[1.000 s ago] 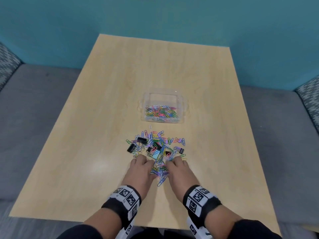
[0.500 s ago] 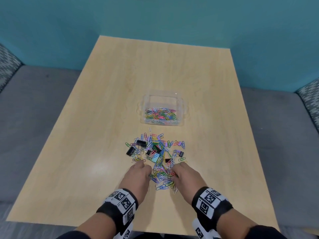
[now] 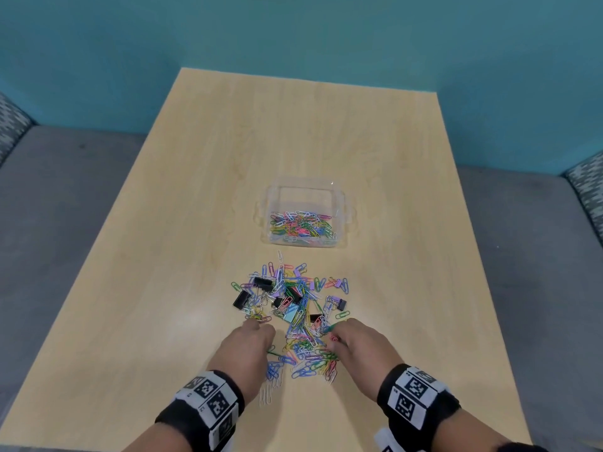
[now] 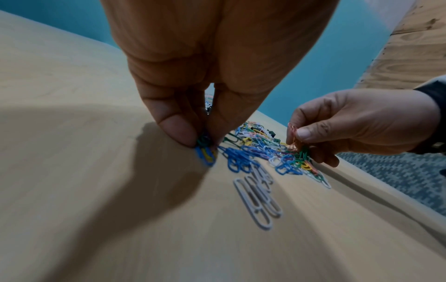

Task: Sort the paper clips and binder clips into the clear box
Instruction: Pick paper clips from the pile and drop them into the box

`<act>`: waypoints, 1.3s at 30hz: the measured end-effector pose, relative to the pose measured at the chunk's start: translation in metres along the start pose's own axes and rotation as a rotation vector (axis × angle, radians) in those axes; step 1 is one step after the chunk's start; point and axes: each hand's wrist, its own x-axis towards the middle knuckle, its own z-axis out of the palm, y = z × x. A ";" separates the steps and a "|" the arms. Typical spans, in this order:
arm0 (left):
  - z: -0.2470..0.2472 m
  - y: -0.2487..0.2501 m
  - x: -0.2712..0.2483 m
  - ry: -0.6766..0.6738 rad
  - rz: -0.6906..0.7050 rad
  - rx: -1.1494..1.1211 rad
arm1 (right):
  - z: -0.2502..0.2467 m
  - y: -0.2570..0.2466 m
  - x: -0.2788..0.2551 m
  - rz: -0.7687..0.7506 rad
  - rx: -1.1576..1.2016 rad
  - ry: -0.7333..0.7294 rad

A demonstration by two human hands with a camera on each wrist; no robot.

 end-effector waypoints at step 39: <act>-0.101 -0.003 0.039 0.200 -0.022 -0.288 | -0.093 -0.004 0.054 0.090 -0.026 0.075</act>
